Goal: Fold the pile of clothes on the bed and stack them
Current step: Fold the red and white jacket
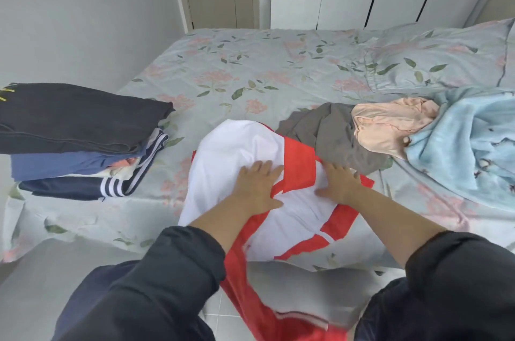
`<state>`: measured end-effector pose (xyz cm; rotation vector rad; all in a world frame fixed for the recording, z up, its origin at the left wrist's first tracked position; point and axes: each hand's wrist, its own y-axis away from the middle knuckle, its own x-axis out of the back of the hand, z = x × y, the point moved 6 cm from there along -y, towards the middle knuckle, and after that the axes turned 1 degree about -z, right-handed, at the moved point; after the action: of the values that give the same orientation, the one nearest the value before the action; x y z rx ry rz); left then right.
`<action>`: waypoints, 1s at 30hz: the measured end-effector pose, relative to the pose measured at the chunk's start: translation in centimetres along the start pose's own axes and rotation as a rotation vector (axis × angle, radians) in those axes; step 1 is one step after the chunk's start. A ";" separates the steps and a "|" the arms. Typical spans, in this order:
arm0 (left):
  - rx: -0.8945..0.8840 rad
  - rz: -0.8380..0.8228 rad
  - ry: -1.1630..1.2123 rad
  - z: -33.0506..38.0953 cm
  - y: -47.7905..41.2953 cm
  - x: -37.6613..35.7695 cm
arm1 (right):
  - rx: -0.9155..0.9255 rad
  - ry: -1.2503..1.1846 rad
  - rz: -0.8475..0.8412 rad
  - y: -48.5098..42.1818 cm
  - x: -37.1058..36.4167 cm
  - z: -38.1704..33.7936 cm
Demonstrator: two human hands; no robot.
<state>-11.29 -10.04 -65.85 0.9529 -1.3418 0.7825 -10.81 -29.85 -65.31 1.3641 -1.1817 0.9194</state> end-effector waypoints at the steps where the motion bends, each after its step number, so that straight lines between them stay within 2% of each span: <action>1: 0.039 0.025 0.058 0.2 -0.3 -0.5 | 0.022 0.041 0.031 0.2 -0.3 0.4; 3: 0.087 0.131 0.207 0.1 -0.5 -0.7 | 0.123 0.046 0.096 0.4 -0.2 0.0; 5: 0.144 0.220 0.457 -0.7 -0.5 -0.2 | 0.232 0.031 -0.009 0.8 -0.3 -0.9; 7: 0.254 0.275 0.818 -2.3 -0.4 0.8 | 0.329 -0.063 -0.264 1.6 -0.9 -1.3; 9: 0.379 0.295 1.390 -4.3 -0.2 2.0 | 0.305 -0.307 -0.686 3.7 -1.7 -1.1; 10: 0.418 0.298 1.672 -5.0 -0.1 2.6 | 0.274 -0.427 -0.813 4.3 -1.8 -1.0; 11: 0.457 0.308 1.877 -5.8 0.0 3.3 | 0.242 -0.500 -0.792 4.0 -1.7 -0.8; 12: 0.471 0.312 1.994 -6.5 0.2 4.2 | 0.206 -0.559 -0.619 3.0 -0.8 -0.7; 14: 0.422 0.318 2.062 -7.4 0.6 6.7 | 0.141 -0.554 -0.126 0.8 1.6 -0.4; 15: 0.376 0.319 2.078 -7.6 0.8 8.0 | 0.180 -0.568 -0.012 0.4 2.3 -1.2; 19: 0.254 0.287 2.063 -7.2 1.5 11.6 | 0.430 -0.853 0.008 1.1 2.9 -7.6; 22: 0.219 0.252 2.044 -7.2 2.2 12.7 | 0.405 -1.140 0.094 1.3 3.7 -9.7; 24: 0.218 0.243 2.002 -7.6 2.9 12.9 | 0.397 -1.264 0.079 1.3 4.8 -10.0; 26: 0.251 0.278 1.985 -8.7 3.4 12.9 | 0.407 -1.352 -0.011 1.3 6.3 -10.0; 30: 0.322 0.388 2.026 -10.7 3.9 13.6 | 0.395 -1.472 -0.316 2.0 9.2 -9.8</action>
<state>-8.92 0.44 -51.72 -0.1983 0.4485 1.5517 -9.97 -21.56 -54.61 2.5971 -1.7382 -0.2903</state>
